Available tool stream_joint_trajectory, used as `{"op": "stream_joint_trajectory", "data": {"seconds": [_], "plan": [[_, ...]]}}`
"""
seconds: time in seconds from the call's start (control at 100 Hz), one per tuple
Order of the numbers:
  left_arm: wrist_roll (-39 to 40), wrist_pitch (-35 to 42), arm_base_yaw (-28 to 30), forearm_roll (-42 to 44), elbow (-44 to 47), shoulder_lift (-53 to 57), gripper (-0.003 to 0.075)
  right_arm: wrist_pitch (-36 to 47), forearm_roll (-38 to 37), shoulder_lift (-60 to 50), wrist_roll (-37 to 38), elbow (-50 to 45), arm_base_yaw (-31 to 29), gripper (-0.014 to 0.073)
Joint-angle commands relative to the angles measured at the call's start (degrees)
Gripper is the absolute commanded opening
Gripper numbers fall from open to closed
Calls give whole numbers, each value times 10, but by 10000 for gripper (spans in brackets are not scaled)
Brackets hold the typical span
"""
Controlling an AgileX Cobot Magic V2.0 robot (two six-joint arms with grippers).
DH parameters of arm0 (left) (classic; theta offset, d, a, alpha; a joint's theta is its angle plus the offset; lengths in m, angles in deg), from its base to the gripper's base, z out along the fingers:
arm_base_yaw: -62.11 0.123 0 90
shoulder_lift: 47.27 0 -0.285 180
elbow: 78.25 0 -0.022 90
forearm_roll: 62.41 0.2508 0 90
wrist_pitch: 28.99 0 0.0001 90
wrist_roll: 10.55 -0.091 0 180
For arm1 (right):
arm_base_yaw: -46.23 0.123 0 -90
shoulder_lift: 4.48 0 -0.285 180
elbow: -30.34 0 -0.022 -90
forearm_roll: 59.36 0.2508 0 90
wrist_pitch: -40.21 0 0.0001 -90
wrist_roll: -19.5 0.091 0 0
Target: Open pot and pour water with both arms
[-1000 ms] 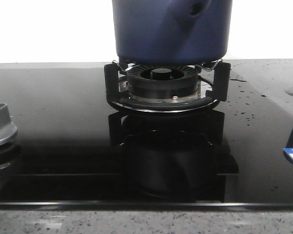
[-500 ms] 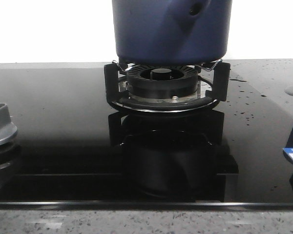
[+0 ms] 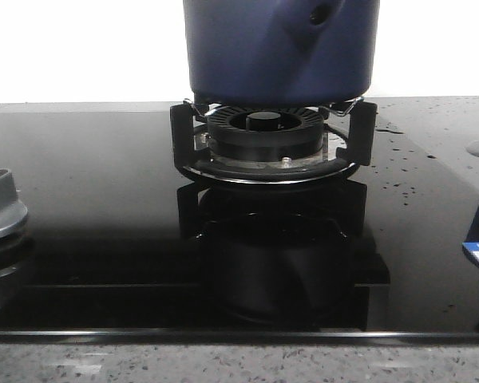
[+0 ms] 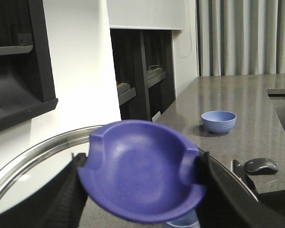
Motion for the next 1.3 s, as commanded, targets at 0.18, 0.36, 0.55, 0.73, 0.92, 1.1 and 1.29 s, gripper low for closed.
{"op": "stream_joint_trajectory", "data": {"seconds": [0.18, 0.36, 0.55, 0.73, 0.92, 1.1, 1.29], "plan": [[7, -5, 2, -52, -20, 18, 258, 99, -4, 57, 28, 15, -1, 564], [10, -5, 2, -52, -20, 18, 258, 141, -38, 81, 83, 15, -1, 561], [18, -5, 2, -51, -20, 18, 258, 157, -90, 84, 108, 15, -1, 386], [20, 4, 2, -45, -20, 18, 259, 157, -91, 84, 108, 15, -1, 219], [50, 8, 6, 5, -18, 26, 259, 153, -129, 43, 108, 18, -1, 204], [66, 7, 32, 10, 6, 51, 259, 96, -192, -13, 108, 80, -1, 204], [67, 7, 44, 10, 46, 85, 259, -27, -259, -18, 108, 196, 12, 204]]}}
